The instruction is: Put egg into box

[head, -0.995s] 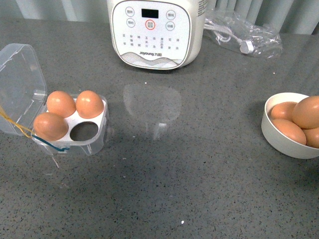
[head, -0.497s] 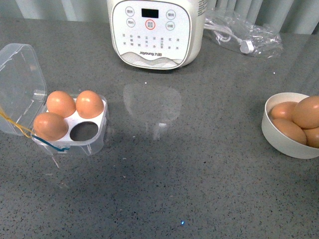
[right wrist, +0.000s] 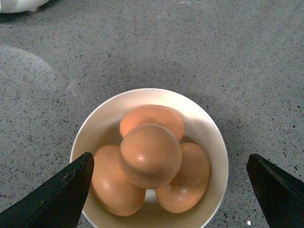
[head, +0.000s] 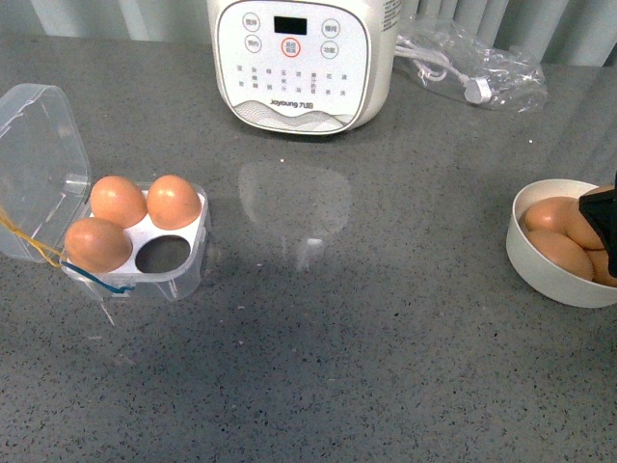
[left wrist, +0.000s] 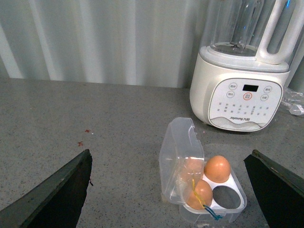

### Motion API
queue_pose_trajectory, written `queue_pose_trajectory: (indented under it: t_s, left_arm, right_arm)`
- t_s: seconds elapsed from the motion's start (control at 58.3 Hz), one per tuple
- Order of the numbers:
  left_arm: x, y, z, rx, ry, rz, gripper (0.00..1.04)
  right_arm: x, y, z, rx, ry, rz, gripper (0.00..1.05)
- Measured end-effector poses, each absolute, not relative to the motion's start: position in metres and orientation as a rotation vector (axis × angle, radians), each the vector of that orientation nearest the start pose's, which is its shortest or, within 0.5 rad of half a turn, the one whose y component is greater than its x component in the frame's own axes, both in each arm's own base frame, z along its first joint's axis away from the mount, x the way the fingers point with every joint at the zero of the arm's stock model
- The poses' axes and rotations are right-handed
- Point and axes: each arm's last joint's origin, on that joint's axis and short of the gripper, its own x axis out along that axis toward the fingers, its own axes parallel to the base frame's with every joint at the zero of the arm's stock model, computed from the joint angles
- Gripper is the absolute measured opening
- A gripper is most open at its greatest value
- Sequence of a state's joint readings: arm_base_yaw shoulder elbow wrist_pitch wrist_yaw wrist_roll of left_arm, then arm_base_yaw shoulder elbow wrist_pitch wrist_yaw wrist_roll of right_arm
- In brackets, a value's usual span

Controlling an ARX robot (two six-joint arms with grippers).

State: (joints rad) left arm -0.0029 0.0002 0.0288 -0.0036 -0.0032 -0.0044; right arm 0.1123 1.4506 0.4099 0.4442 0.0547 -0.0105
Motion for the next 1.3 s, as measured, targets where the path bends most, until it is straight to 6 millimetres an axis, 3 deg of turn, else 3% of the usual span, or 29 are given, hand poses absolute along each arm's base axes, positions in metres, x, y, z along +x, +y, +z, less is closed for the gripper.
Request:
queue_pose_trajectory:
  t_s: [0.257,0.532,0.6,0.806,0.977,1.115,1.303]
  left_arm:
    - [0.096,0.0,0.173,-0.004,-0.025,0.0,0.98]
    - [0.096,0.0,0.173,-0.004,-0.025,0.0,0.98]
    - [0.096,0.0,0.173,-0.004,-0.025,0.0,0.98]
    - [0.096,0.0,0.173,-0.004,-0.025,0.0,0.98]
    - [0.096,0.0,0.173,-0.004,-0.025,0.0,0.98]
    - [0.096,0.0,0.173,-0.004,-0.025,0.0,0.98]
    - [0.096,0.0,0.173,-0.004,-0.025,0.0,0.98]
  right_arm:
    - [0.253,0.028,0.122,-0.056,0.61,0.059,0.97]
    - [0.256,0.033,0.116,-0.059,0.62,0.073,0.46]
    - [0.256,0.033,0.117,-0.058,0.62,0.074,0.4]
    - [0.253,0.035,0.125,-0.058,0.606,0.086,0.39]
    - [0.248,0.045,0.143,-0.058,0.566,0.154,0.39]
    - [0.255,0.065,0.163,-0.051,0.52,0.298,0.39]
    - [0.264,0.097,0.163,-0.044,0.531,0.536,0.39]
